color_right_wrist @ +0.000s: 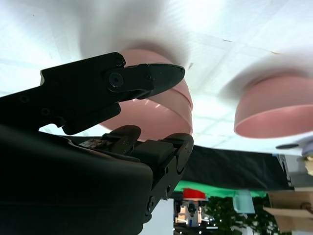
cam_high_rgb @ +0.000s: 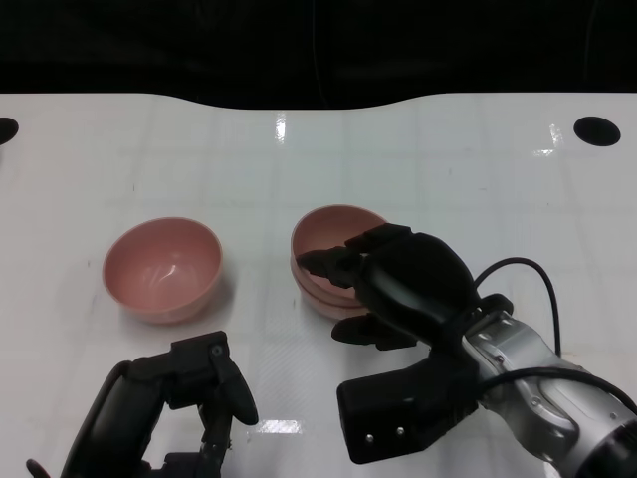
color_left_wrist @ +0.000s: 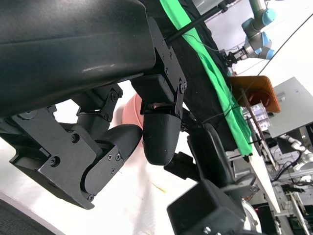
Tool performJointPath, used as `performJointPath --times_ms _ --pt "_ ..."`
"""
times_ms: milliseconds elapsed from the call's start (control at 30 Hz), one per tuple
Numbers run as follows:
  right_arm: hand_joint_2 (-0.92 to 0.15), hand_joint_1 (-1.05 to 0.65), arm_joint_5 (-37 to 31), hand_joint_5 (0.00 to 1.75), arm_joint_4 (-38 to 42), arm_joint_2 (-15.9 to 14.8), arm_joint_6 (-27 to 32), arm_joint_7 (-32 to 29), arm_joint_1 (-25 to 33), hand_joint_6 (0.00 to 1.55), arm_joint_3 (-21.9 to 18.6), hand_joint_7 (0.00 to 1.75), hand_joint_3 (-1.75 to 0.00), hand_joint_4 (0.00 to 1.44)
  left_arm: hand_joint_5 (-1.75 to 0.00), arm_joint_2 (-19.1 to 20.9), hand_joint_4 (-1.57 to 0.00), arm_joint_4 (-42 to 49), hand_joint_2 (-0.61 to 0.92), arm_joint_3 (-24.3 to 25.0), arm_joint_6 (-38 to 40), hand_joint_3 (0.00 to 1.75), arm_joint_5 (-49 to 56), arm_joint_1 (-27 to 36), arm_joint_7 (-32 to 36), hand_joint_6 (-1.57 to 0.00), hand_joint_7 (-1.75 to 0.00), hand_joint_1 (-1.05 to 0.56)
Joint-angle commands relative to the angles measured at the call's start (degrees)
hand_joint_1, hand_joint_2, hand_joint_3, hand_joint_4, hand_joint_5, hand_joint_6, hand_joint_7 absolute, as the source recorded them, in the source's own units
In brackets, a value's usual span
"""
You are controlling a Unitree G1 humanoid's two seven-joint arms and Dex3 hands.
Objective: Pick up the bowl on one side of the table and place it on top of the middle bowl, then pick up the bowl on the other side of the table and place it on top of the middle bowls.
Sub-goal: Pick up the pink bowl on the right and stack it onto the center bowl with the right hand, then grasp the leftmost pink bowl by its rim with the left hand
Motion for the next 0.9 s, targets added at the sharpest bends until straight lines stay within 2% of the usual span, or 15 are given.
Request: performJointPath --times_ms 33,167,333,400,500,733,900 --pt "-0.92 -0.67 1.6 0.25 -4.8 -1.9 0.2 0.7 2.6 0.40 -2.1 0.00 -0.31 0.33 -1.73 0.8 -0.83 -0.3 0.32 0.1 -0.2 1.52 0.5 -0.3 0.5 -0.82 -1.51 -0.11" --pt "-0.92 -0.66 3.0 0.26 -10.8 -3.1 0.6 2.9 5.9 0.36 -4.1 0.00 -0.32 0.28 -1.73 0.7 -0.83 -0.4 0.32 0.1 0.3 1.52 0.3 0.0 0.5 -0.82 -1.51 -0.12" --pt "-0.92 -0.64 6.7 0.32 -17.5 -4.9 0.5 7.2 9.6 0.29 -7.1 0.00 -0.24 0.20 -1.73 0.8 -0.83 0.5 0.31 0.3 -0.9 1.52 0.0 -0.5 0.5 -0.83 -1.52 -0.11" --pt "-0.92 -0.63 8.7 0.54 -19.8 -5.7 0.4 9.9 10.9 0.26 -8.1 0.00 -0.16 0.06 -1.73 0.8 -0.83 0.7 0.32 0.3 -1.1 1.52 0.1 -0.5 0.6 -0.83 -1.52 -0.11" --pt "-0.88 -0.56 12.1 0.64 -22.0 -6.7 -1.0 12.0 12.9 0.25 -10.0 0.00 -0.07 0.01 -1.73 0.8 -0.84 1.6 0.32 0.4 -2.4 1.53 -0.1 -0.9 0.5 -0.83 -1.52 -0.11" --pt "-0.92 -0.45 17.7 0.79 -22.3 -9.6 -11.7 8.5 17.7 0.40 -15.3 0.08 -0.02 0.11 -1.71 0.6 -0.83 2.0 0.32 0.5 -2.5 1.52 0.6 -1.2 1.1 -0.82 -1.51 -0.13" --pt "-0.92 -0.41 19.3 0.85 -22.3 -10.5 -15.6 7.7 20.4 0.52 -17.8 0.14 -0.04 0.21 -1.69 0.7 -0.80 1.6 0.35 0.7 -2.0 1.48 -0.1 -0.8 0.7 -0.80 -1.51 -0.13"
